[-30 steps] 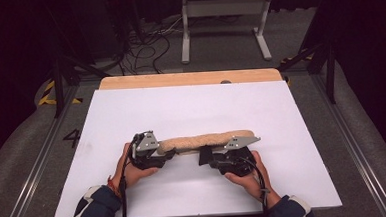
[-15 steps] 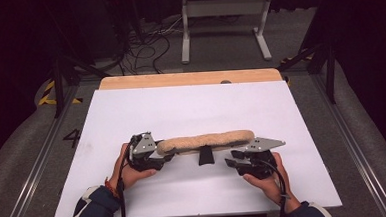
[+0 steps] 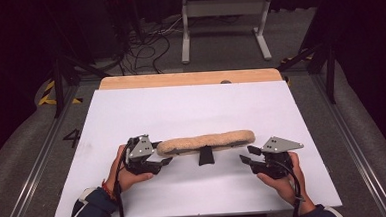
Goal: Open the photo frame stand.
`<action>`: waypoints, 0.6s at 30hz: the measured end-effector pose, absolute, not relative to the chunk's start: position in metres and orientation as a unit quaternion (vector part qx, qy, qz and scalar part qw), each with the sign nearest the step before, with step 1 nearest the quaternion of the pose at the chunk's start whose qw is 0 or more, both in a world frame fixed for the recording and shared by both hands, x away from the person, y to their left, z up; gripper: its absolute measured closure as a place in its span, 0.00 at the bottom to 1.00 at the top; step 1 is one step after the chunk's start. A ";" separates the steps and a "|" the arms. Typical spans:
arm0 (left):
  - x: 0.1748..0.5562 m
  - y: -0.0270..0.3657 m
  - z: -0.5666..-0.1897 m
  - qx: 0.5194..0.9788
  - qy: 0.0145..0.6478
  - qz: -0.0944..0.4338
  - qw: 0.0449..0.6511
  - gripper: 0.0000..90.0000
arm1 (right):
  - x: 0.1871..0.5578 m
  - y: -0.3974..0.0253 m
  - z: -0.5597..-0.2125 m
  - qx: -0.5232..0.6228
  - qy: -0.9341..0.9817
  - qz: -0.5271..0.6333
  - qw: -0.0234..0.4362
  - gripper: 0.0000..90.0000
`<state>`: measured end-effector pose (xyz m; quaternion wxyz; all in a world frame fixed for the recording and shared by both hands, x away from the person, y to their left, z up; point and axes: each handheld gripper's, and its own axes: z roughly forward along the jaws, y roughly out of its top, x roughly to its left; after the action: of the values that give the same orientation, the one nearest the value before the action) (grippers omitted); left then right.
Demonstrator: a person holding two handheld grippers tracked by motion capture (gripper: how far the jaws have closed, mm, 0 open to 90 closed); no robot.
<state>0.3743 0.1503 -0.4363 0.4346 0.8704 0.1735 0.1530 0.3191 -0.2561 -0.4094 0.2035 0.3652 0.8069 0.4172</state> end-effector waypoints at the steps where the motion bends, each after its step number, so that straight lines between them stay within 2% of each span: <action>1: 0.373 0.152 -0.435 0.868 0.175 0.154 0.437 0.41 | 0.318 -0.262 -0.408 0.371 0.803 0.416 0.213 0.60; 7: 0.371 0.157 -0.431 0.861 0.182 0.155 0.449 0.37 | 0.317 -0.270 -0.406 0.377 0.797 0.414 0.225 0.59; 12: 0.369 0.163 -0.431 0.856 0.192 0.157 0.453 0.33 | 0.318 -0.275 -0.403 0.386 0.788 0.419 0.232 0.61; 18: 0.369 0.162 -0.430 0.853 0.194 0.155 0.458 0.33 | 0.317 -0.274 -0.403 0.384 0.786 0.424 0.236 0.70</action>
<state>0.3695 0.1618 -0.4297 0.4580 0.8534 0.1943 0.1553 0.3172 -0.2737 -0.4027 0.2359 0.3839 0.7858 0.4236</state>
